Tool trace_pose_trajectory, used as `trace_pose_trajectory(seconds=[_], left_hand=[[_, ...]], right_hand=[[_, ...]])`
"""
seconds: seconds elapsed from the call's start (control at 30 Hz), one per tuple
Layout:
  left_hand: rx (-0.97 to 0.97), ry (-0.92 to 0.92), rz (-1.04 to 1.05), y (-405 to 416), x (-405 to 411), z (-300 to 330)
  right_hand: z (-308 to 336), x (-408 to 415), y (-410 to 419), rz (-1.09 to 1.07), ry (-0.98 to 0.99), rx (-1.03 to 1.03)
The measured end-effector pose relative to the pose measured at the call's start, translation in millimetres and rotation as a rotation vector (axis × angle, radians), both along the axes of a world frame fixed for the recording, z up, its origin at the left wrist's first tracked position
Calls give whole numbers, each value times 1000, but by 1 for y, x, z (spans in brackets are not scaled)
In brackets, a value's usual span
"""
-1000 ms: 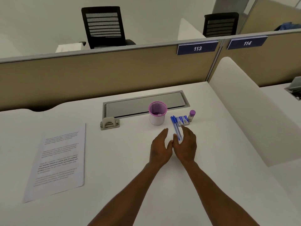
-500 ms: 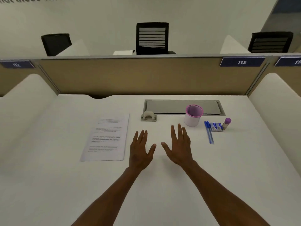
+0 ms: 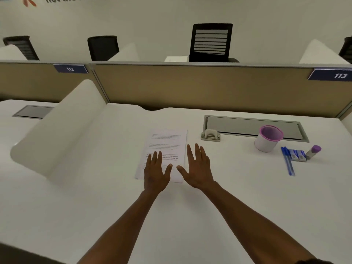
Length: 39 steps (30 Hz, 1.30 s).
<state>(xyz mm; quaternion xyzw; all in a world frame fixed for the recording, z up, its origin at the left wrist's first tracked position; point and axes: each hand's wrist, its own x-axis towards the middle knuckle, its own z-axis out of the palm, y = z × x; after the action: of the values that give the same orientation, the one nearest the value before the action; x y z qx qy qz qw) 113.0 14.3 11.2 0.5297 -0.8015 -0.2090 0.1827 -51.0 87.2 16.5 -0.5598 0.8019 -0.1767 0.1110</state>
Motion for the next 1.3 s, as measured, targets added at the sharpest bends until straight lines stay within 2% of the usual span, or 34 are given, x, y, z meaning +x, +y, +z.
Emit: trace_pose_trajectory(seconds=[0.23, 0.33, 0.67, 0.93, 1.0, 1.1, 1.2, 1.3], left_hand=[[156, -109, 91, -39, 48, -17], [224, -154, 123, -49, 58, -23], [226, -83, 190, -66, 56, -20], [436, 271, 364, -90, 50, -17], [456, 266, 373, -95, 49, -14], [419, 154, 278, -93, 47, -11], [424, 114, 231, -90, 45, -12], [448, 267, 251, -90, 50, -17]], right_hand=[[-21, 49, -33, 66, -27, 326], [-31, 58, -33, 74, 7, 389], [-41, 61, -36, 55, 111, 386], [-39, 61, -36, 46, 94, 398], [-39, 61, -36, 45, 91, 400], [-39, 61, -35, 41, 82, 401], [-38, 62, -35, 40, 82, 398], [-38, 61, -35, 42, 77, 393]])
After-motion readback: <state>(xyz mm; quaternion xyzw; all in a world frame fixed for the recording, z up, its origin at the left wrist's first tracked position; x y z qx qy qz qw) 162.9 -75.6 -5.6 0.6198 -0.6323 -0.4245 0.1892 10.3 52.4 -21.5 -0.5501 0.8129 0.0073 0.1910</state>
